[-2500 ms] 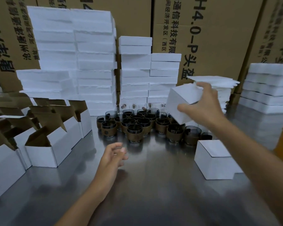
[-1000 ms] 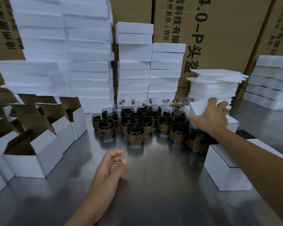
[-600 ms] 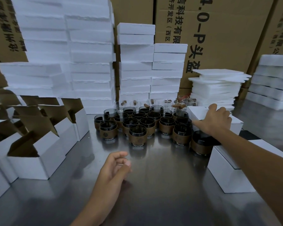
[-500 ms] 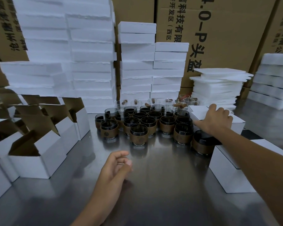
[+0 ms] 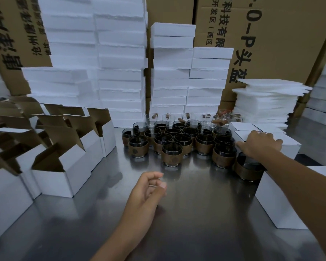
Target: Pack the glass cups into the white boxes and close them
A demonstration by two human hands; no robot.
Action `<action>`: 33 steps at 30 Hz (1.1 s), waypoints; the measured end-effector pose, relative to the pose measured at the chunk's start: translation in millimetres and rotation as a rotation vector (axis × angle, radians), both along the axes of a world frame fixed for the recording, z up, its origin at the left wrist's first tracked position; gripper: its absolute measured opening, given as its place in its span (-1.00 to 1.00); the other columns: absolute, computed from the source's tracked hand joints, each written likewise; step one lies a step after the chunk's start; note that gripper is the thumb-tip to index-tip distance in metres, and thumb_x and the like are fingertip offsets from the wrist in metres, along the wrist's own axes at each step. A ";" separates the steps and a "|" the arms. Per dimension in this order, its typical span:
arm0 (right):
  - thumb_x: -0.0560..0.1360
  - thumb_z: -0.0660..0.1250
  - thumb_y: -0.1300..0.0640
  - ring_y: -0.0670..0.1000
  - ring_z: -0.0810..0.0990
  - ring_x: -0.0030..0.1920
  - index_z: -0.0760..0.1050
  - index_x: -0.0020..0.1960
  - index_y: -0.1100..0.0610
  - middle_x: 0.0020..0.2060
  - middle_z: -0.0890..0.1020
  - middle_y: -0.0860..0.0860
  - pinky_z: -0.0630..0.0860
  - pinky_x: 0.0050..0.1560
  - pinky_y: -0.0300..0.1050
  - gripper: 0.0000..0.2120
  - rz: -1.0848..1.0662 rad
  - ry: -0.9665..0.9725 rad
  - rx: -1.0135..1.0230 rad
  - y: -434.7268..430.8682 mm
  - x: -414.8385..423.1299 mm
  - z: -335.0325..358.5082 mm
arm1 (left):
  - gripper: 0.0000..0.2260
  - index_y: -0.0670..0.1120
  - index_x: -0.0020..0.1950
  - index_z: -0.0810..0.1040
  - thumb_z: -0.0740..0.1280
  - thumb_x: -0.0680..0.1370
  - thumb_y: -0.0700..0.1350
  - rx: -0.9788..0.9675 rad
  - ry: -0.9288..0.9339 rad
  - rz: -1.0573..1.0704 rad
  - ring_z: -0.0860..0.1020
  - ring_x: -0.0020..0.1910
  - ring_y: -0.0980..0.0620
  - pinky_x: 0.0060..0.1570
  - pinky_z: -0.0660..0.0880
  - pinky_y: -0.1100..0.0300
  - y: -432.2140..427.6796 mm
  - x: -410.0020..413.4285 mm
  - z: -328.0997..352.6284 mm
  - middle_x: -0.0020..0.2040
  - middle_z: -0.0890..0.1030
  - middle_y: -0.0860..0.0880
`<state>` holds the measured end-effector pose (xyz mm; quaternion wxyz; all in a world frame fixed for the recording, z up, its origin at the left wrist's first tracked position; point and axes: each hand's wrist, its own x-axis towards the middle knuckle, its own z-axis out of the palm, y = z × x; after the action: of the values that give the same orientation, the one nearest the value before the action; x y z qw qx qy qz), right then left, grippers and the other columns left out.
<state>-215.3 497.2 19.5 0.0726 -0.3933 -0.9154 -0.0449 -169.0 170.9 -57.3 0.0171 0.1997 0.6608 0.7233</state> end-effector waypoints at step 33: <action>0.46 0.34 0.29 -0.14 0.44 -0.03 0.49 0.11 0.08 -0.06 0.47 -0.10 0.26 -0.04 -0.32 -0.74 0.799 0.686 -0.491 -171.4 110.1 -76.0 | -0.65 -0.12 0.31 0.39 0.33 0.55 -0.11 -0.354 0.049 1.088 0.43 -0.03 -0.05 -0.06 0.36 0.13 -91.5 -28.8 18.9 0.23 0.36 -0.17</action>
<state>-105.2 325.8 -56.5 0.2830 -0.0146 -0.9006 0.3296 -197.7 79.4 -38.3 -0.3397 -0.1582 0.7797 0.5016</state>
